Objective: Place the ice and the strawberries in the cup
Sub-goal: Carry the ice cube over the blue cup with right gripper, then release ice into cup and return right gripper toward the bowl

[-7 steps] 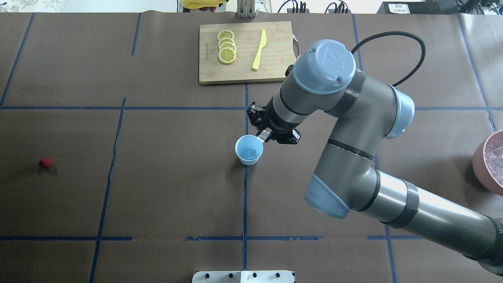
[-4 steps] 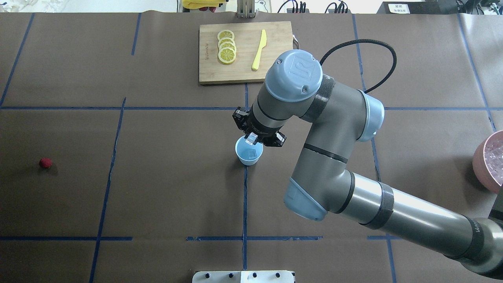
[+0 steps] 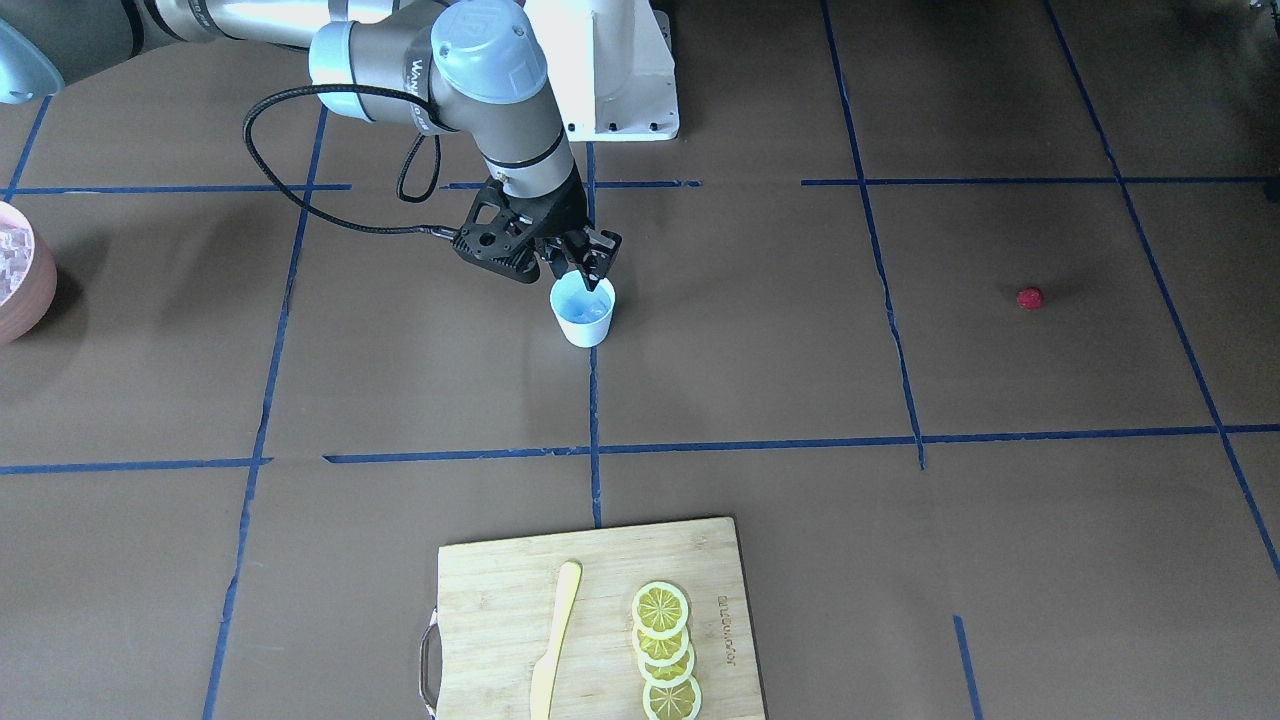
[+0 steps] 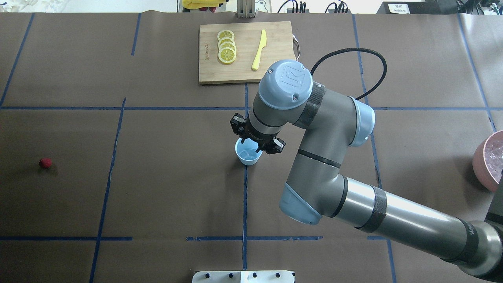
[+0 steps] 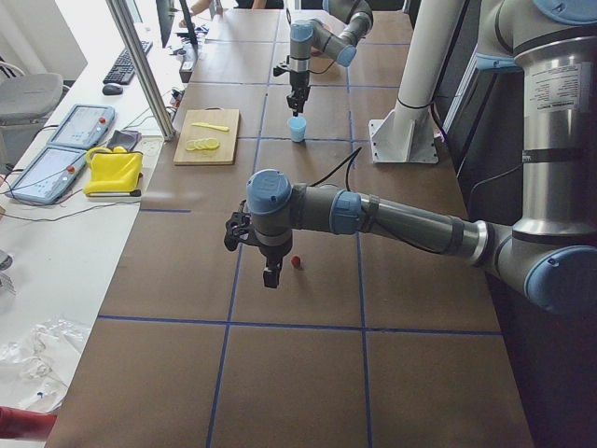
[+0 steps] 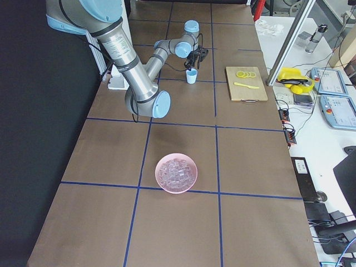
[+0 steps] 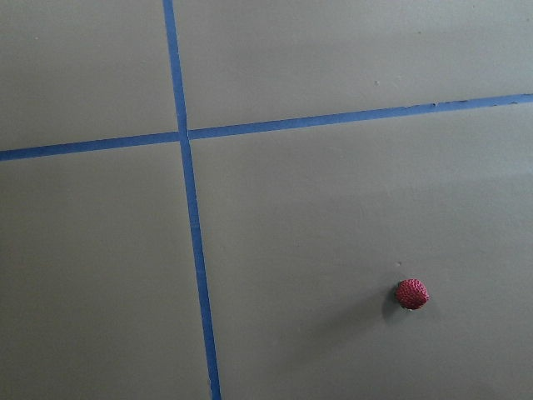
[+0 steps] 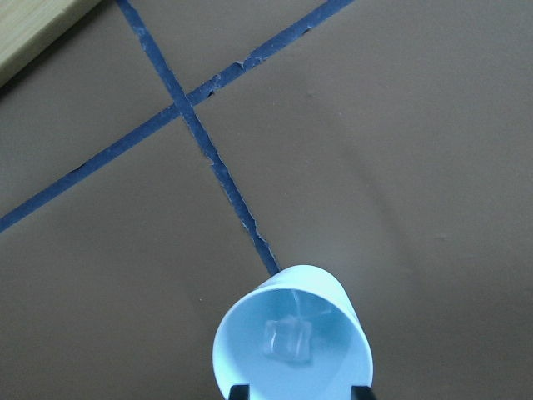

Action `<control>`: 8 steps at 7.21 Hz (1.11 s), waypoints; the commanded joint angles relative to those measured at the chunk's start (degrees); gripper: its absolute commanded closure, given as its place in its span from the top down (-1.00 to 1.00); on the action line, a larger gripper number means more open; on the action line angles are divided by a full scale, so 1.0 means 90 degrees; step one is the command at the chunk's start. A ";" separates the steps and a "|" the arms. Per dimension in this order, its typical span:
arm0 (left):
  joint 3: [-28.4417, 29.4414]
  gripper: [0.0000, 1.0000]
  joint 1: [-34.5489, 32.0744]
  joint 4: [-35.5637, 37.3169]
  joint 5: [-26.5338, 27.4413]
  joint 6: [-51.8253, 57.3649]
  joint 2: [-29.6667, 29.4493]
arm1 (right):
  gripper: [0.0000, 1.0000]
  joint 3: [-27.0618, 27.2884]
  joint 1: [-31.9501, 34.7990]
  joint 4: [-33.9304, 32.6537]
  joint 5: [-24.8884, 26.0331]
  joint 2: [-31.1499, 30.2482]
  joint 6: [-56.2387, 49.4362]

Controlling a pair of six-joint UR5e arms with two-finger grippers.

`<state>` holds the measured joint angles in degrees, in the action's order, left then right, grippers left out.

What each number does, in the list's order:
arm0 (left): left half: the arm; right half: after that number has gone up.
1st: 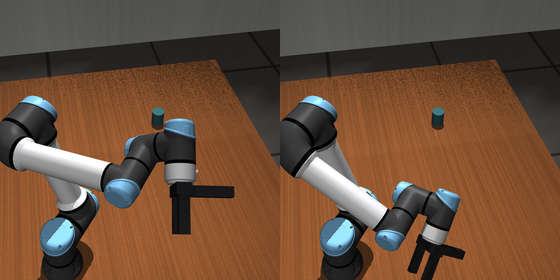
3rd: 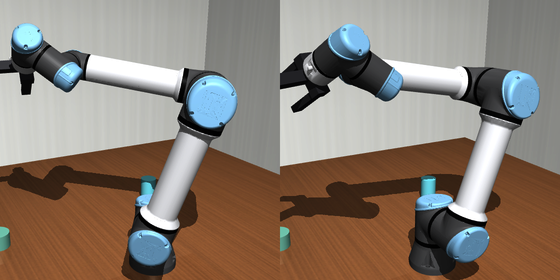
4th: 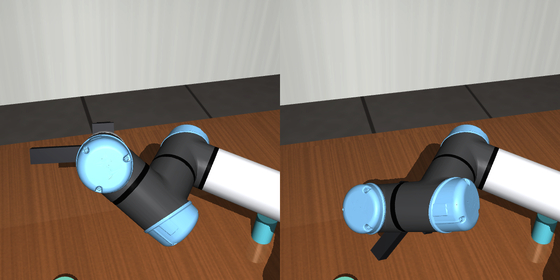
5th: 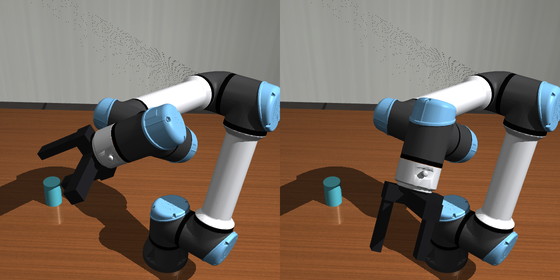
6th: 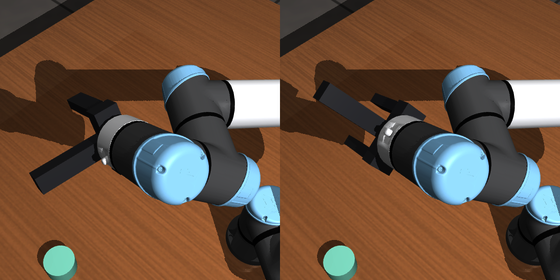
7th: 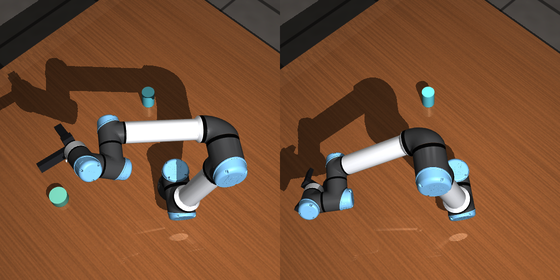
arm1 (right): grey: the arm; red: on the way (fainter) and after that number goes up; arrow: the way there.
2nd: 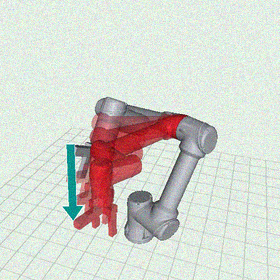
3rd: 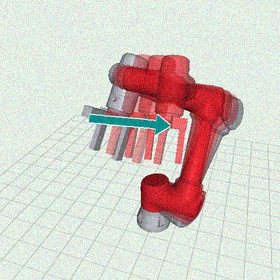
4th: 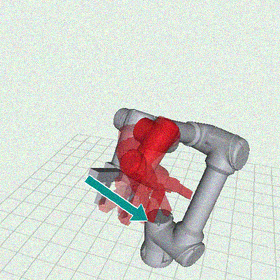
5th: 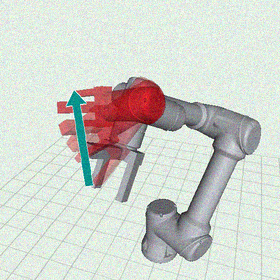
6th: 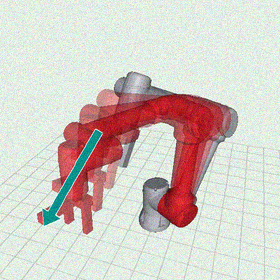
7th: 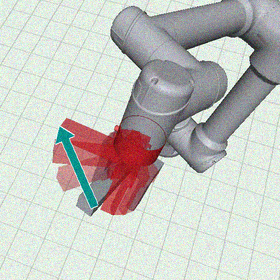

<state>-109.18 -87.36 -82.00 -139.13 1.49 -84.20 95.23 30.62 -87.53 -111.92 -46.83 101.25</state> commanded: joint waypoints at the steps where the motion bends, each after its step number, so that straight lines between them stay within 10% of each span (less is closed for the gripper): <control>1: 0.0002 1.00 0.0000 0.0000 0.0000 0.0000 0.0000 | 0.06 -0.0024 -0.0014 -0.0001 -0.0006 -0.0001 -0.0059; 4: 0.0002 1.00 0.0000 0.0000 0.0000 -0.0010 0.0000 | 0.19 0.0412 0.0365 -0.0001 -0.0045 -0.0447 -0.0663; 8: 0.0021 1.00 0.0000 0.0000 0.0000 -0.0010 0.0000 | 0.16 0.2504 0.2644 0.0029 -0.1825 -0.3617 -0.3749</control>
<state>-109.01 -87.36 -82.00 -139.13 1.47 -84.20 114.75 46.40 -87.38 -121.16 -71.02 78.24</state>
